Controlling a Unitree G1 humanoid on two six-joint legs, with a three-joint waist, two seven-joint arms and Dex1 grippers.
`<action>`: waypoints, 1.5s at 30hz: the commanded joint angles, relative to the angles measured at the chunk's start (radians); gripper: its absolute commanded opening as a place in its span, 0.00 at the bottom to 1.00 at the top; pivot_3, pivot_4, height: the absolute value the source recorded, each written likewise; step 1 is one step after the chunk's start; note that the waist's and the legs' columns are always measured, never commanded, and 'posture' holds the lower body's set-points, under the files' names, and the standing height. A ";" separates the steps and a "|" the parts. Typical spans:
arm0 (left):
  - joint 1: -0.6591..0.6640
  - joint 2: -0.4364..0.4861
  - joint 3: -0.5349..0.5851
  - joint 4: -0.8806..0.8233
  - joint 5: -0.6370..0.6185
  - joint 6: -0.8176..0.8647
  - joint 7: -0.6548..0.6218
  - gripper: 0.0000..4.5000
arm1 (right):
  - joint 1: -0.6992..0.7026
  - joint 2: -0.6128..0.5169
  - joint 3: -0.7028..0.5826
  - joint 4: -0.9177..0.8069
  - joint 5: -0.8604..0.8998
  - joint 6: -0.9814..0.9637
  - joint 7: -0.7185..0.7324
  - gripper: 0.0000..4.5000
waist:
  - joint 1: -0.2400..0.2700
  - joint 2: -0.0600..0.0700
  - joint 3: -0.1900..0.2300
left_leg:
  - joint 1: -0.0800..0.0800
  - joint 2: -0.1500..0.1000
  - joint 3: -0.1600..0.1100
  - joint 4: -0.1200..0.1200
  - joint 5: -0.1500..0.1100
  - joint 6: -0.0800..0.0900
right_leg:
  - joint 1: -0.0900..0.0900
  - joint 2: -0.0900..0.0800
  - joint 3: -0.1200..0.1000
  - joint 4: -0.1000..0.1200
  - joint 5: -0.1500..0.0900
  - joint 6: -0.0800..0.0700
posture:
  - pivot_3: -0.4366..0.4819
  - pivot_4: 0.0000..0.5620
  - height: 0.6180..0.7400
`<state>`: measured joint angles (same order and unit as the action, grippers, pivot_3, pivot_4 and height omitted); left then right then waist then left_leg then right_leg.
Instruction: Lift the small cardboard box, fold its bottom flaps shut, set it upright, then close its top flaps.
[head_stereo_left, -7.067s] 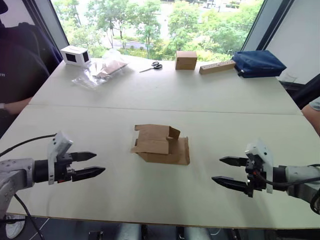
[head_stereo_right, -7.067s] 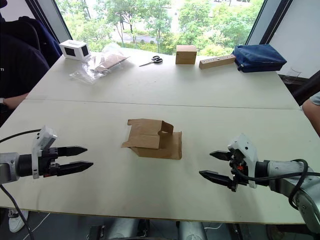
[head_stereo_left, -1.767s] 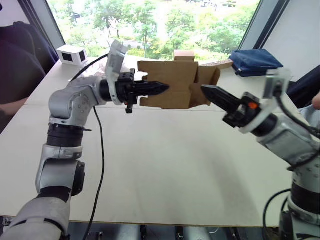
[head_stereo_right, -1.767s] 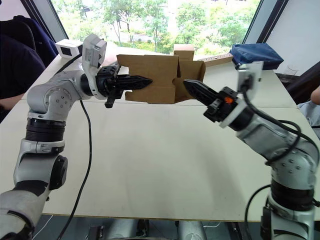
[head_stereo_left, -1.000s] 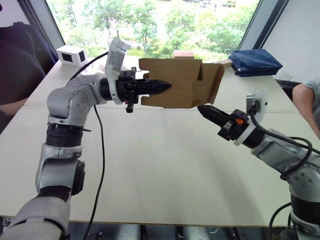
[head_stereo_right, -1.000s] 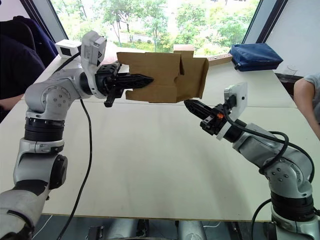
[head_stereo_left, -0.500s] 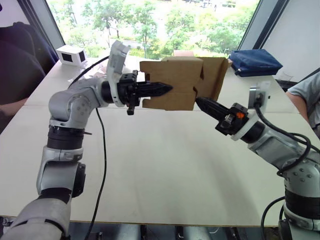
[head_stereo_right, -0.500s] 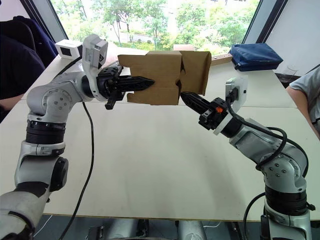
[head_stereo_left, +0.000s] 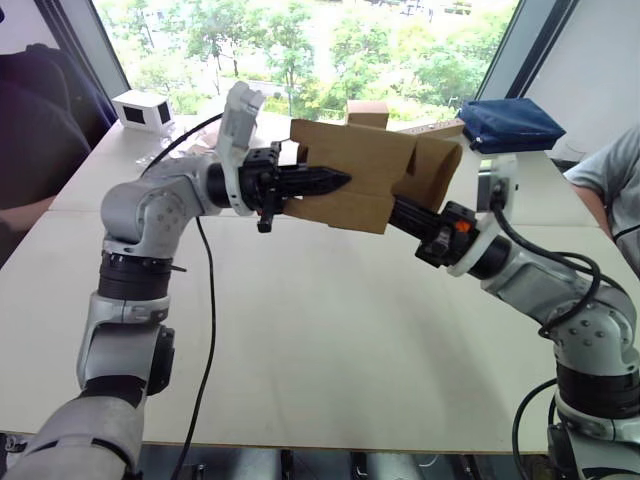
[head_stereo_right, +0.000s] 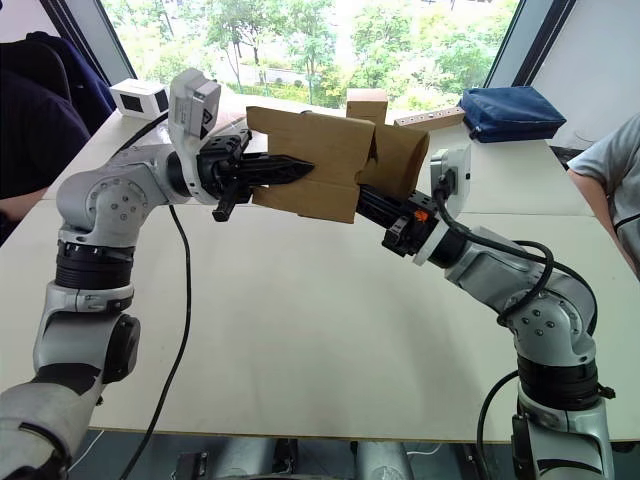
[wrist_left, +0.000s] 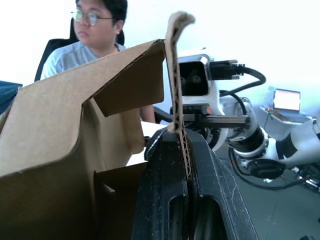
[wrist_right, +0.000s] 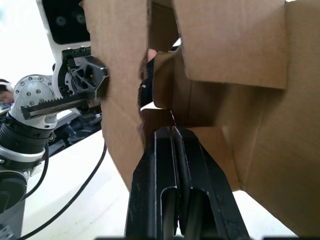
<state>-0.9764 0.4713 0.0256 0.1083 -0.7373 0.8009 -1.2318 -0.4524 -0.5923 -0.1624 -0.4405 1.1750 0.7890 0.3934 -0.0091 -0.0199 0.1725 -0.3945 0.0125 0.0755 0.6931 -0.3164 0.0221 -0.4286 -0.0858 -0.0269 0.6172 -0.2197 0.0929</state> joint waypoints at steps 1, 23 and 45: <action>-0.010 0.008 0.024 -0.028 -0.016 -0.005 0.012 0.00 | -0.011 -0.005 -0.024 -0.023 0.006 -0.005 0.017 0.01 | -0.001 0.000 0.000 | 0.000 0.000 0.000 0.000 0.000 0.000 | 0.000 0.000 0.000 0.000 0.000 0.000 | 0.48 0.27 1.00; -0.037 -0.001 0.019 0.030 -0.007 -0.042 0.006 0.00 | 0.053 -0.188 -0.237 0.278 -0.180 -0.169 0.056 0.01 | 0.000 0.000 0.000 | 0.000 -0.001 0.001 0.002 0.000 0.001 | 0.001 -0.001 0.001 -0.002 0.000 0.000 | 0.48 0.27 1.00; -0.071 -0.026 0.067 0.054 -0.042 -0.007 0.079 0.00 | -0.032 0.113 -0.171 0.080 0.109 -0.039 -0.016 0.01 | -0.002 0.002 0.001 | -0.001 0.002 0.000 0.001 0.000 0.000 | 0.000 0.002 0.000 0.000 0.001 0.001 | 0.48 0.27 1.00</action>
<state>-1.0116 0.4493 0.0613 0.1604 -0.7544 0.7976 -1.1538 -0.4795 -0.4952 -0.3218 -0.3147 1.2431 0.7581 0.4047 -0.0107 -0.0181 0.1734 -0.3954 0.0146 0.0754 0.6943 -0.3163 0.0218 -0.4288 -0.0839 -0.0266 0.6171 -0.2190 0.0938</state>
